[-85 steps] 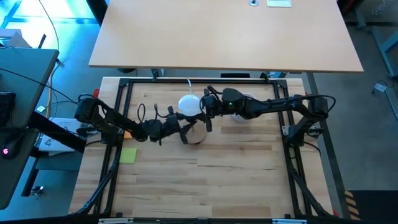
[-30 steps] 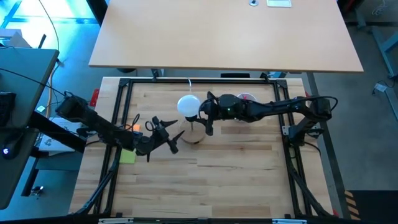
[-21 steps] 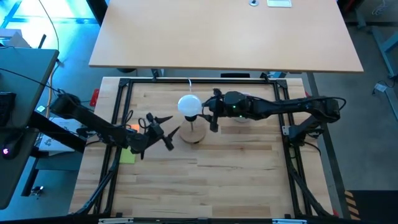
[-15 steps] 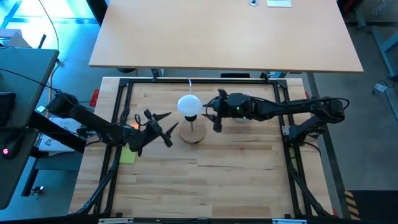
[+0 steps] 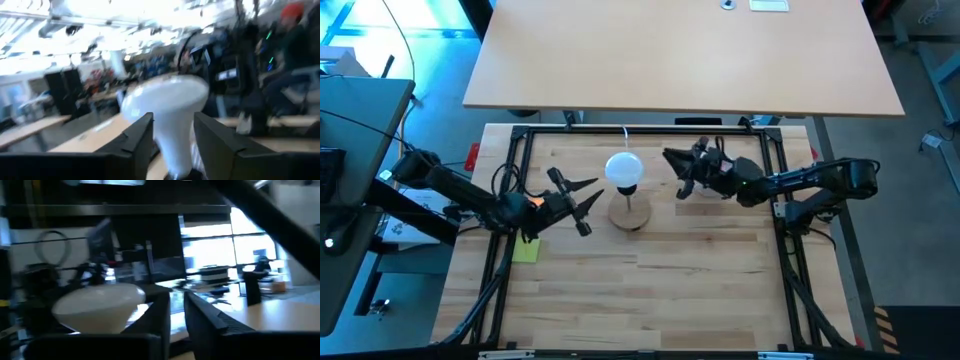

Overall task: Screw lightbulb
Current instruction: Insert the lightbulb into the lamp

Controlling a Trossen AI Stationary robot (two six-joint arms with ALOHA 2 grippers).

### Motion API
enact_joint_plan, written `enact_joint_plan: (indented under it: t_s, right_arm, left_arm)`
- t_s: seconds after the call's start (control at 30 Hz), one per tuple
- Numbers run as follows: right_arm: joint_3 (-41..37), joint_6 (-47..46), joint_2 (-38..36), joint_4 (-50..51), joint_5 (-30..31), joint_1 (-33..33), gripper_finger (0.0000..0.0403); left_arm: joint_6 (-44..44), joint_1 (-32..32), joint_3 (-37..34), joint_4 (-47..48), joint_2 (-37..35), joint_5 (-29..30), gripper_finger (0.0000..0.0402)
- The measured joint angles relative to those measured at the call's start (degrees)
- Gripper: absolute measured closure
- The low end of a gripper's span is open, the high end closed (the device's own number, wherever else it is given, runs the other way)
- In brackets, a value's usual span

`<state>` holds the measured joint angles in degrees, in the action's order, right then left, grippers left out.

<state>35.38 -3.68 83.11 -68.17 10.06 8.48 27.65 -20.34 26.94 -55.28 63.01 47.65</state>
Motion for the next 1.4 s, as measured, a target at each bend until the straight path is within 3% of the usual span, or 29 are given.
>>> enact_joint_plan:
  t_s: [0.13, 0.37, 0.53, 0.8, 0.93, 1.07, 1.13, 1.27, 1.4]
  right_arm:
    - [4.6, -0.5, 1.4, 5.6, -6.1, 0.2, 0.0397]
    - [8.7, -0.6, 2.2, 11.2, -5.8, -0.4, 0.04]
    - [9.6, -0.8, 2.2, 12.7, -10.2, -1.7, 0.0402]
    - [9.6, 2.2, 2.1, 13.3, -14.6, -5.5, 0.0402]
    - [9.6, 6.2, -0.1, 15.5, -12.0, -6.6, 0.0402]
    - [9.6, 4.9, -1.4, 22.5, -3.4, -6.2, 0.0402]
    - [9.6, 3.0, -1.3, 27.0, -3.0, -4.9, 0.0401]
    - [9.6, -2.0, -1.3, 34.7, -8.7, -1.3, 0.037]
    - [9.6, -4.5, -1.0, 35.1, -15.7, 1.9, 0.0295]
  left_arm:
    - [0.6, 2.2, 0.0, -4.0, 0.9, -4.4, 0.0306]
    - [-2.1, 6.6, 0.0, -4.7, 3.0, -7.1, 0.0353]
    - [-3.7, 9.4, 0.0, -4.7, 4.8, -8.2, 0.0373]
    - [-4.0, 11.4, 0.0, -4.6, 5.5, -4.6, 0.0383]
    - [0.4, 8.4, 0.0, -4.7, 4.6, 1.9, 0.0383]
    - [2.9, 6.0, 0.0, -4.5, 4.5, 2.9, 0.0383]
    - [2.9, 5.6, 0.0, -4.3, 4.5, 2.9, 0.0383]
    - [2.9, 5.6, 0.0, -4.3, 4.5, 2.9, 0.0383]
    - [2.9, 5.6, 0.0, -4.2, 4.5, 2.8, 0.0383]
